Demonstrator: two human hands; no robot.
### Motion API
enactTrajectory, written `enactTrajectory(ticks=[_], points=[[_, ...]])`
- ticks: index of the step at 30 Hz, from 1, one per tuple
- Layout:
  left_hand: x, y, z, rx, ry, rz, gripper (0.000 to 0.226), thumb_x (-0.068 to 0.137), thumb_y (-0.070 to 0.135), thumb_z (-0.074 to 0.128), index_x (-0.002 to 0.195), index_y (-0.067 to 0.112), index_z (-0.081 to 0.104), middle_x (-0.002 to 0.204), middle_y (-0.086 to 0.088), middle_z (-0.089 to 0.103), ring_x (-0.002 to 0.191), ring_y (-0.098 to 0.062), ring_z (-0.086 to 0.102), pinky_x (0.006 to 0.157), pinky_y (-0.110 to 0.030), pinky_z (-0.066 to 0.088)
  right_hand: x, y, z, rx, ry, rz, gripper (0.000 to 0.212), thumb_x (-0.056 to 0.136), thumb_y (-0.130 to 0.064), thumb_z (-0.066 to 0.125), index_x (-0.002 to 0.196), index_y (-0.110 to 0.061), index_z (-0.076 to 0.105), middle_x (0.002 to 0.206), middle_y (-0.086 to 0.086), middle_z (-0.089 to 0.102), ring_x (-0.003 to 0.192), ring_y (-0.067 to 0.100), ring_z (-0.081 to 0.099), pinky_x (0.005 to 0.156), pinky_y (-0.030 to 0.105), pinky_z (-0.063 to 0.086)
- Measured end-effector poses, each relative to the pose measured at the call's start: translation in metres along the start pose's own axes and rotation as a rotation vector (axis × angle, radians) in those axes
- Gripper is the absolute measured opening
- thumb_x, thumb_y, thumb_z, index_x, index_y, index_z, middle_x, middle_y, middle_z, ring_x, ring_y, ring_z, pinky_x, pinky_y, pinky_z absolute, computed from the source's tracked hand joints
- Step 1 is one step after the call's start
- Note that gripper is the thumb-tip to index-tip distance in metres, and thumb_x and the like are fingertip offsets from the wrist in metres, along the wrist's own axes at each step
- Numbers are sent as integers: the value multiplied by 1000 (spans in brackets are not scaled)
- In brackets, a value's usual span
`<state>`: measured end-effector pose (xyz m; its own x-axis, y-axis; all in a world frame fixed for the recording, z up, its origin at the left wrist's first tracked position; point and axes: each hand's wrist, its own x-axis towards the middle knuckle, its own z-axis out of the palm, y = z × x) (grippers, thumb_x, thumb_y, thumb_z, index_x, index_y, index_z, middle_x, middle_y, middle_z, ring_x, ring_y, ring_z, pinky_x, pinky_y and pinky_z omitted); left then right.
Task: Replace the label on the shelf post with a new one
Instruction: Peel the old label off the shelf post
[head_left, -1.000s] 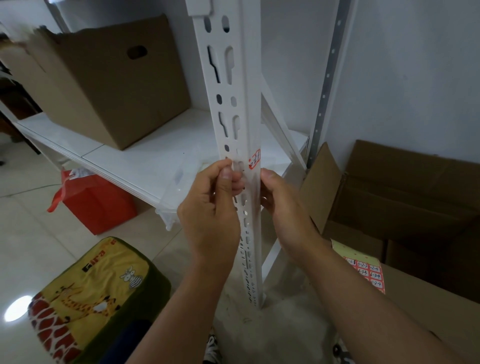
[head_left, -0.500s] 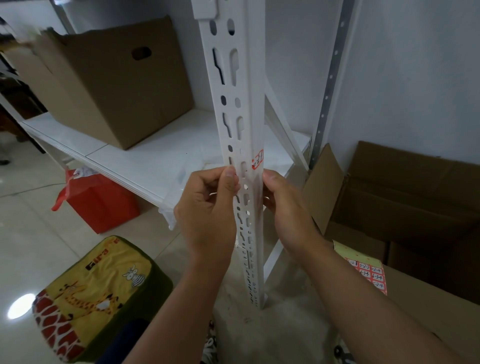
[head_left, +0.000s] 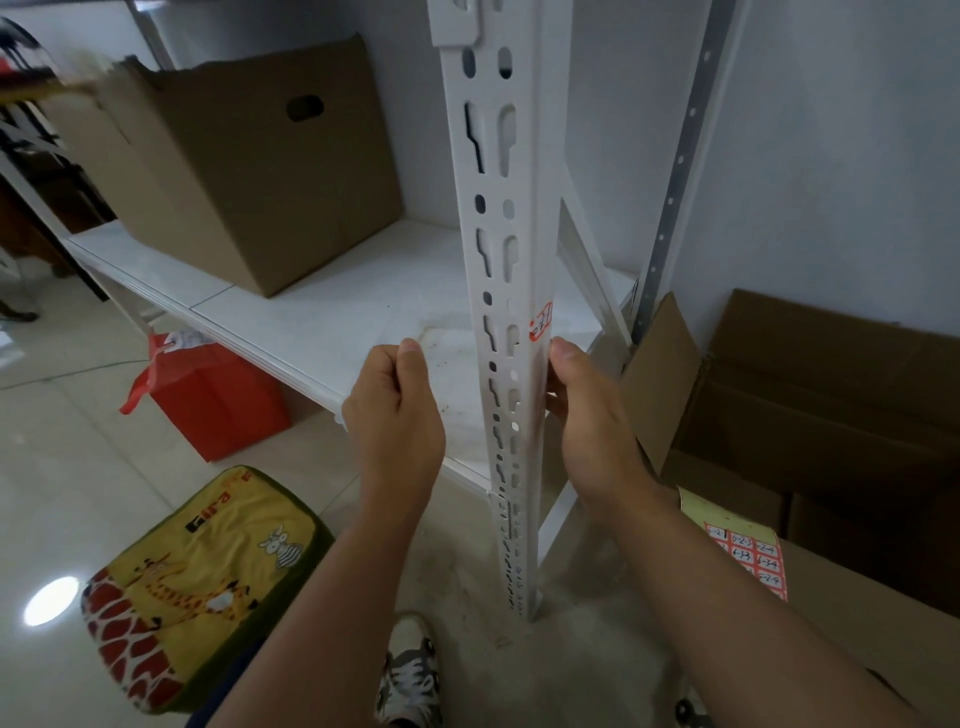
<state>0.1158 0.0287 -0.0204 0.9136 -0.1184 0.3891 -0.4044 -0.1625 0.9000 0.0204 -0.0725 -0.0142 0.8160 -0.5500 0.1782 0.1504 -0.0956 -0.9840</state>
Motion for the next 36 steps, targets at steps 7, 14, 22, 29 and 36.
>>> enactTrajectory(ticks=[7, 14, 22, 29, 36], points=[[35, -44, -4, 469, -269, -30, 55, 102, 39, 40, 55, 11, 33, 50, 0, 37, 47, -14, 34, 48, -27, 27, 1, 6, 4, 11, 18, -73, 46, 103, -32, 26, 106, -3, 61, 96, 4, 66, 85, -2, 62, 72, 5, 44], [50, -80, 17, 702, -340, -119, 12, 101, 23, 44, 93, 13, 44, 99, -8, 59, 96, -28, 51, 85, -44, 44, 4, 11, 6, -3, 30, -98, 51, 94, -39, 28, 101, 1, 60, 96, 14, 65, 83, 10, 62, 72, 9, 45], [55, -81, 16, 825, -351, -100, 37, 101, 39, 41, 101, 20, 72, 109, -4, 65, 116, -29, 44, 100, -47, 29, 4, 11, 7, -9, 33, -80, 51, 93, -41, 29, 101, 0, 58, 90, 5, 66, 79, 4, 64, 67, 8, 47], [47, -69, 17, 608, -324, -88, 34, 97, 16, 41, 126, 19, 58, 134, -3, 55, 124, -26, 45, 105, -41, 37, 5, 8, 12, -50, 76, -34, 58, 90, -52, 29, 105, -5, 60, 92, 5, 67, 85, 12, 66, 73, 21, 55], [14, -6, 24, -25, -257, -14, 42, 105, 36, 23, 114, 25, 63, 111, 10, 66, 105, -2, 58, 94, -24, 47, 7, 0, 23, -168, 184, -28, 75, 76, -72, 26, 99, -9, 61, 90, 9, 67, 85, 29, 66, 80, 51, 55]])
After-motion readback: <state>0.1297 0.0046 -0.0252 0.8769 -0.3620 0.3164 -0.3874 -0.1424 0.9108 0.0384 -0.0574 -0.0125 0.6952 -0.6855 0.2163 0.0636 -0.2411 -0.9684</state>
